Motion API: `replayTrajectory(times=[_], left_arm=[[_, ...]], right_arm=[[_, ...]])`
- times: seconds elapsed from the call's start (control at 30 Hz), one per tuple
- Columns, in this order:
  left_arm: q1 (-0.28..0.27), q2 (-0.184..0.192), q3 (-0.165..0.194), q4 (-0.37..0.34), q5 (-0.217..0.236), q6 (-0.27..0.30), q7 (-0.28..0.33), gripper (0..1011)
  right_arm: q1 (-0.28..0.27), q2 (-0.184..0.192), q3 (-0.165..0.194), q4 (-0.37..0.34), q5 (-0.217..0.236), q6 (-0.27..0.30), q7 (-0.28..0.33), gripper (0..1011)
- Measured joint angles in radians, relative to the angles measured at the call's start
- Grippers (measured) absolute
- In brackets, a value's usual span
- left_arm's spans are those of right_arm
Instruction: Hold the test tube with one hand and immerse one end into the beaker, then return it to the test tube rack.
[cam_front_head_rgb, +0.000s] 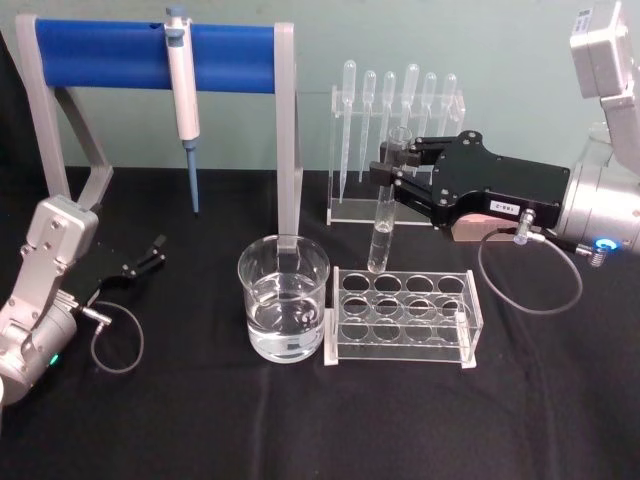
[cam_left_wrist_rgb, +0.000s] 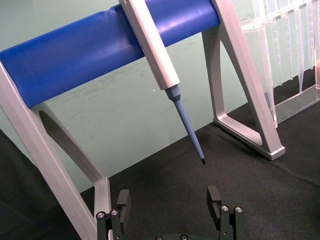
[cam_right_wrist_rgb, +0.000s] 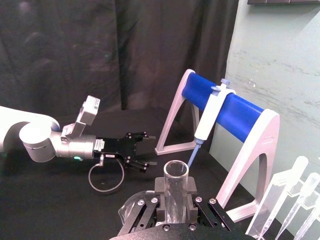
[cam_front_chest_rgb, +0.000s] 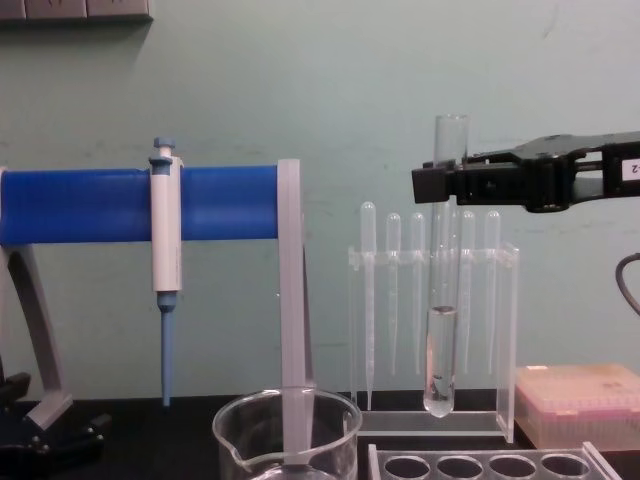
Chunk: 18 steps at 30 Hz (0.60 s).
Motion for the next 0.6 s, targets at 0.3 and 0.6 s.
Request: replayTrajectory(times=[0.3, 0.6], left_arm=[[0.000, 0.000, 0.000, 0.000, 0.000, 0.000, 0.000, 1000], [0.000, 0.000, 0.000, 0.000, 0.000, 0.000, 0.000, 1000]], right_arm=[[-0.001, -0.001, 0.001, 0.001, 0.000, 0.000, 0.000, 241], [-0.001, -0.001, 0.002, 0.001, -0.001, -0.001, 0.000, 241]])
